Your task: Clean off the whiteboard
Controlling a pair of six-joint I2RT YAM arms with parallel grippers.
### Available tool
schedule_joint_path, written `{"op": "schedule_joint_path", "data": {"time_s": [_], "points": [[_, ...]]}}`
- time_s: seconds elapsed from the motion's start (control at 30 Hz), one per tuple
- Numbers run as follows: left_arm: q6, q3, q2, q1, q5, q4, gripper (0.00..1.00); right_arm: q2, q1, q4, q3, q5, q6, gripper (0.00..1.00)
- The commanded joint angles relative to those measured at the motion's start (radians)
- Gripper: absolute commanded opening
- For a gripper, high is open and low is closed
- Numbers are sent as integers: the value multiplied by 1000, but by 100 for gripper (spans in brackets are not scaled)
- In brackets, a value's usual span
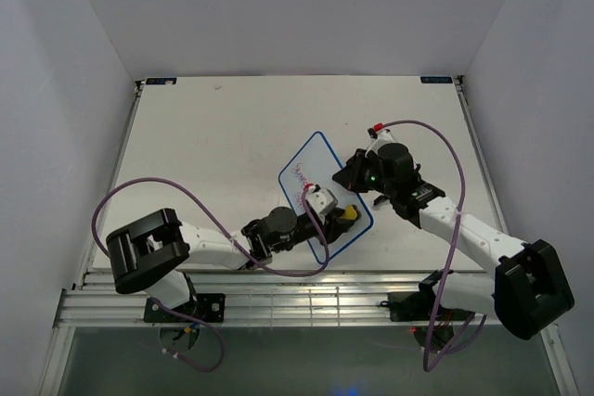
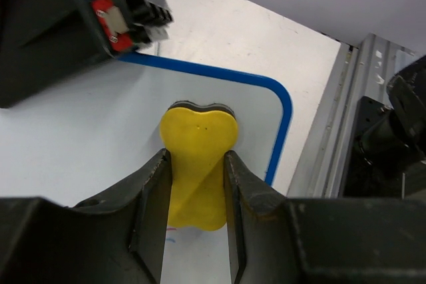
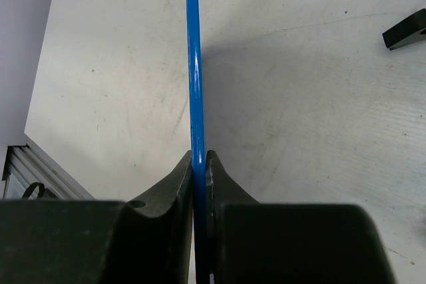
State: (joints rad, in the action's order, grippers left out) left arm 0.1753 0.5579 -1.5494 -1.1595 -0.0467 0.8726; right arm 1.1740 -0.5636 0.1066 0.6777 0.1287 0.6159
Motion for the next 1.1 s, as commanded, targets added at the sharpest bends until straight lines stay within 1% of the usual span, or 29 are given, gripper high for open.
{"op": "schedule_joint_path", "data": {"time_s": [0.0,0.2,0.33,0.5,0.57,0.63,0.77,0.8,0.97,1.07], "points": [[35,-44,-57,-51,166,-218,0,19,-48,97,103,92,24,8],[41,-56,-44,-57,171,-218,0,49,-47,94,129,72,21,8],[47,-67,-35,-58,137,-219,0,59,-47,96,120,57,13,8],[96,-59,-28,-39,-74,-268,0,56,-47,96,99,69,7,8],[121,-62,-23,-25,-110,-282,0,50,-47,96,86,69,7,8],[151,-75,-11,4,-140,-281,0,44,-47,97,71,74,4,8],[168,-90,2,69,-131,-276,0,33,-47,100,45,100,-1,8],[167,-93,5,101,-128,-273,0,30,-47,104,39,120,-1,8],[158,-108,2,208,-79,-236,0,29,-47,110,11,179,-8,8],[158,-115,-23,291,-58,-187,0,33,-47,107,-3,242,-12,8]]}}
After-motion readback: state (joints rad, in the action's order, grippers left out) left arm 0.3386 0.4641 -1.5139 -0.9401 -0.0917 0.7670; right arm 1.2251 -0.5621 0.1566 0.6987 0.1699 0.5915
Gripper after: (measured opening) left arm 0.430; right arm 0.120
